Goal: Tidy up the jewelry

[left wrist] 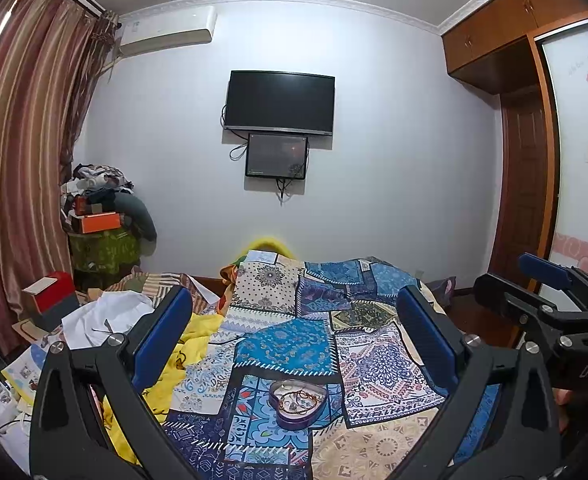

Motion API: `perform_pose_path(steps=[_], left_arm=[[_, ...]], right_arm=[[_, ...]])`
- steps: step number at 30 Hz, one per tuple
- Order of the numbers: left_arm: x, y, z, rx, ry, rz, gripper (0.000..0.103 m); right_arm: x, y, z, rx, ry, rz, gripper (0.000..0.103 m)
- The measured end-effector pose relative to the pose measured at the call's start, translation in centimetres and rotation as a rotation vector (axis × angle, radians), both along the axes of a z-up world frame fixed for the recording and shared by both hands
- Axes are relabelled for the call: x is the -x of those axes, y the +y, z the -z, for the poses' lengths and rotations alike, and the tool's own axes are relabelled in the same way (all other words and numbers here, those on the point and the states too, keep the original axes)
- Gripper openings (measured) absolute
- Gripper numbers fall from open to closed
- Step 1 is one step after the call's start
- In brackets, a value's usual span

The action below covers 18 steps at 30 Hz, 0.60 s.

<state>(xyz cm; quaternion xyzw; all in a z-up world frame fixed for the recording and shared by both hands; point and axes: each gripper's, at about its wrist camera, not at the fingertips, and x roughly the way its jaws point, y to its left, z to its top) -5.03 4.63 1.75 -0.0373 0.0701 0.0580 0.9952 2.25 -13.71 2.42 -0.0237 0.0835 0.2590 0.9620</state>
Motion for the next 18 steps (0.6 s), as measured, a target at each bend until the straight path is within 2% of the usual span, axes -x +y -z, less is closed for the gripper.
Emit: perform_pose_path(steps=[18], left_arm=[[0.00,-0.47,-0.54,0.001,0.004,0.020,0.102]], right_arm=[[0.00,0.02,-0.07,0.002,0.004,0.001,0.098]])
